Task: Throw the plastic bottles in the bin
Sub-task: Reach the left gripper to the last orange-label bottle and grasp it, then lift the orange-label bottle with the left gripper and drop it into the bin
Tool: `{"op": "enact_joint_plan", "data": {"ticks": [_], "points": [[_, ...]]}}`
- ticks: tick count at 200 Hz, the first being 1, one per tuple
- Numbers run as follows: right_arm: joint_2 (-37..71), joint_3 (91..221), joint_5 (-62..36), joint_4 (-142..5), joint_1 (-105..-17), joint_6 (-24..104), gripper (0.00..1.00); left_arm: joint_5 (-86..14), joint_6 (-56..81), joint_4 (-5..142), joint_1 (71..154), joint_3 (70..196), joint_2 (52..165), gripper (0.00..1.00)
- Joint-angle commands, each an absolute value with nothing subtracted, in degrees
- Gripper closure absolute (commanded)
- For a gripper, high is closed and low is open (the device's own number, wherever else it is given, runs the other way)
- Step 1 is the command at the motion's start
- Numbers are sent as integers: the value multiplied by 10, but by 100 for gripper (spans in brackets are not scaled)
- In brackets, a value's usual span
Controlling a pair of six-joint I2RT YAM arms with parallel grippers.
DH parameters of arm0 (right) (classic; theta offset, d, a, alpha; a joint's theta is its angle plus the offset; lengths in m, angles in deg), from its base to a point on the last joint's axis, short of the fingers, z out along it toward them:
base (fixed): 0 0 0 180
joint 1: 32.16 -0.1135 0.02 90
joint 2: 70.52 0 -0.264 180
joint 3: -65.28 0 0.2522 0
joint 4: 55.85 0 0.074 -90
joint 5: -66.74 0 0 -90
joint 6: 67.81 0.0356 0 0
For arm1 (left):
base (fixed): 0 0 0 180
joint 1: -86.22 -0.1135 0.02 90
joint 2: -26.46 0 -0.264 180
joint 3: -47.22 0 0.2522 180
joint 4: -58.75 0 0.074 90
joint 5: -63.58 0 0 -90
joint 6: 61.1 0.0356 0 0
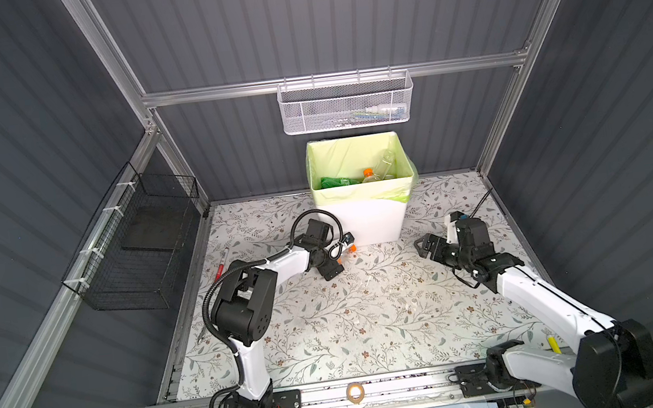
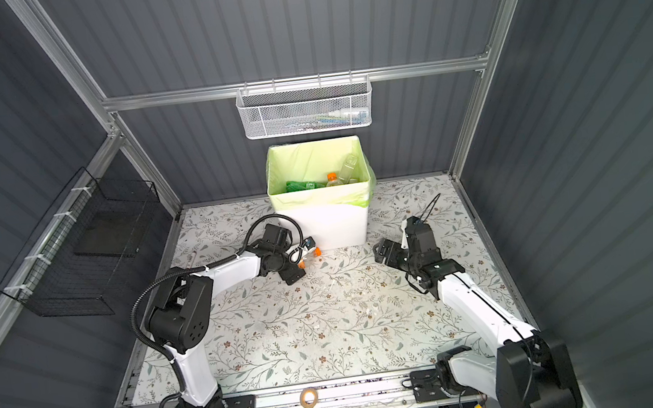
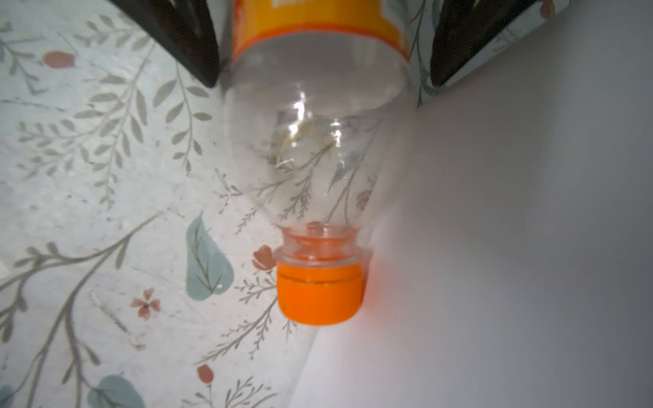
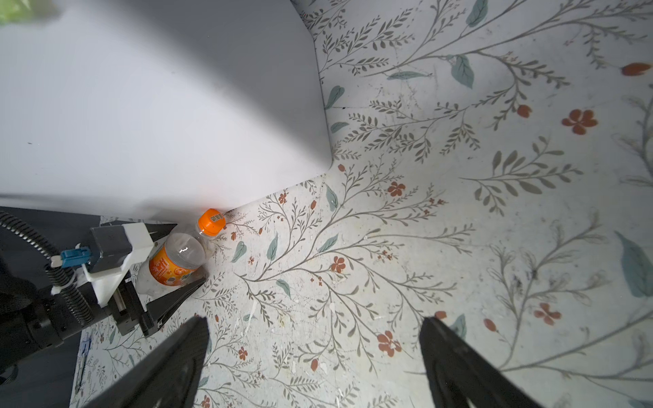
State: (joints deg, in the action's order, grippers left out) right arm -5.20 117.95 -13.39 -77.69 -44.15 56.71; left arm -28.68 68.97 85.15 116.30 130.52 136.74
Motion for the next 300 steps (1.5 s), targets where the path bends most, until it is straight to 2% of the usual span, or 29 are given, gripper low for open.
{"op": "enact_joint_plan", "data": {"ticks": [1, 78, 120, 172, 203, 221, 227, 233, 238, 247, 249, 257, 265, 286, 300], "points": [[-60, 1166, -140, -770, -437, 576, 5, -282, 699, 880, 1171, 1310, 1368, 15], [-61, 1161, -132, -772, -434, 581, 4, -256, 656, 911, 1219, 1252, 1306, 31], [-78, 1152, -135, -784, -431, 576, 5, -258, 610, 937, 1235, 1248, 1296, 48], [-78, 1149, -126, -804, -428, 566, 5, -266, 557, 963, 1263, 1228, 1247, 55], [-85, 1154, -125, -819, -428, 562, 5, -274, 570, 1055, 1292, 1345, 1173, 55], [-93, 1154, -123, -820, -428, 561, 5, -261, 605, 1117, 1298, 1544, 1159, 55], [-96, 1155, -124, -821, -428, 561, 5, -259, 614, 1118, 1298, 1611, 1159, 55], [-98, 1156, -122, -822, -428, 561, 5, -243, 616, 1093, 1298, 1666, 1159, 47], [-101, 1156, -122, -822, -428, 563, 5, -213, 612, 1047, 1298, 1703, 1161, 35], [-104, 1154, -117, -814, -428, 567, 5, -140, 607, 925, 1294, 1741, 1168, 5], [-104, 1153, -116, -813, -428, 569, 5, -124, 608, 892, 1291, 1744, 1171, 1], [-106, 1152, -109, -806, -428, 575, 5, -75, 631, 782, 1274, 1768, 1200, 0], [-108, 1151, -100, -799, -428, 581, 5, -33, 641, 742, 1247, 1843, 1264, 0], [-118, 1145, -79, -794, -429, 596, 5, 13, 562, 906, 1182, 2183, 1476, 0], [-137, 1135, -76, -795, -429, 606, 4, 4, 543, 914, 1186, 2123, 1455, 0]]}}
